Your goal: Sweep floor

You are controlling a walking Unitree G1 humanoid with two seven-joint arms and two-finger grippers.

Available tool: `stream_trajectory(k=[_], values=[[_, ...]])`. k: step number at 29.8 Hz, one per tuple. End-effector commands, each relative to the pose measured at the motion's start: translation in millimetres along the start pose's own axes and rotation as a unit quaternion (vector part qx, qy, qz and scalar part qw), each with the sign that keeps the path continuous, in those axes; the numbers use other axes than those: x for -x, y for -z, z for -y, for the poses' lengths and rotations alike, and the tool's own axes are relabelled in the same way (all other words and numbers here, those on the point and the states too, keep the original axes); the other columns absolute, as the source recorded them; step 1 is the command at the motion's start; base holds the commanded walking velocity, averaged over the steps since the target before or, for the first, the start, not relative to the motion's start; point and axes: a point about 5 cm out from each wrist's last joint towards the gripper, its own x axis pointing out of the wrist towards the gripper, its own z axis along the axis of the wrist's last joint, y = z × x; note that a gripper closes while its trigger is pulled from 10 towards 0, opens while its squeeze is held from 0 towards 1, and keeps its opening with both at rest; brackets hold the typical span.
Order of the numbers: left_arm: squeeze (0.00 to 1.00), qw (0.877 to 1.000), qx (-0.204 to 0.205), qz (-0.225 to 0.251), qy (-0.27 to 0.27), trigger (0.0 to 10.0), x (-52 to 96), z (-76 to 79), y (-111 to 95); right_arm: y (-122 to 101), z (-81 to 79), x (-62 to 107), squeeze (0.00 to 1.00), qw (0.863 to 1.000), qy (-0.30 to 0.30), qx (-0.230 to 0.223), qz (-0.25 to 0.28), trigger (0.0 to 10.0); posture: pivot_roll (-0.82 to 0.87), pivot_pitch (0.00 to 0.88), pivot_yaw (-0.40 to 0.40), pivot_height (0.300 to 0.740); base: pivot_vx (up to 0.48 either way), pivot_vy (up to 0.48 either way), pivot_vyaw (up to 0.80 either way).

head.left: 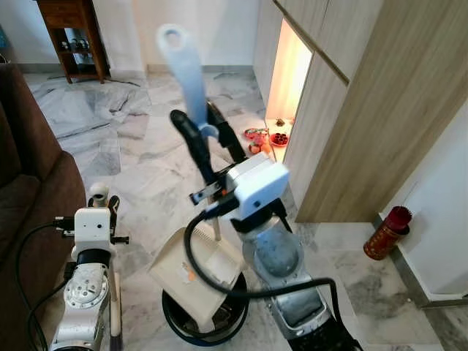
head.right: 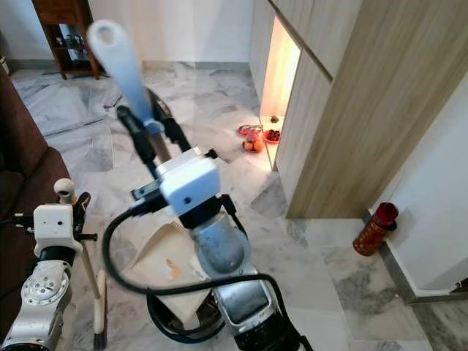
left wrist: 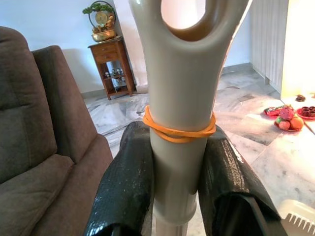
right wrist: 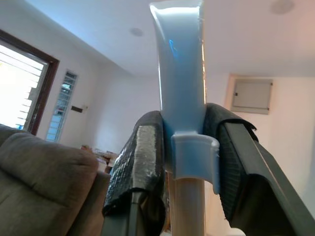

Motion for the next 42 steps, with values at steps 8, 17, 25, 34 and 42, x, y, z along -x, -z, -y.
stream_trajectory(k=[8,17,25,34,42], values=[[0.0,0.999,-0.009,0.031,0.02,10.0,-2.7,6.0,-11,-27,-18.8,-0.7,0.0,0.997,-0.02,0.024,0.071,10.0,0.09,0.0,0.003,0.74,0.0,0.0,0.0],[0.0,0.999,-0.015,0.033,0.034,10.0,-2.6,9.2,-12,-37,-30.1,2.3,0.0,0.991,-0.051,0.07,0.1,10.0,0.08,0.0,0.012,0.74,0.0,0.0,0.0],[0.0,0.998,-0.021,0.038,0.045,10.0,-3.5,11.8,-13,-46,-33.9,1.6,0.0,0.989,-0.053,0.07,0.119,10.0,0.08,0.0,0.013,0.74,0.0,0.0,0.0],[0.0,0.998,-0.025,0.039,0.051,10.0,-2.9,14.6,-13,-48,-36.0,3.5,0.0,0.986,-0.057,0.087,0.128,10.0,0.08,0.0,0.008,0.74,0.0,0.0,0.0],[0.0,0.998,-0.025,0.04,0.052,10.0,-3.4,15.9,-13,-45,-32.0,3.2,0.0,0.987,-0.044,0.104,0.117,10.0,0.08,0.0,0.003,0.74,0.0,0.0,0.0]])
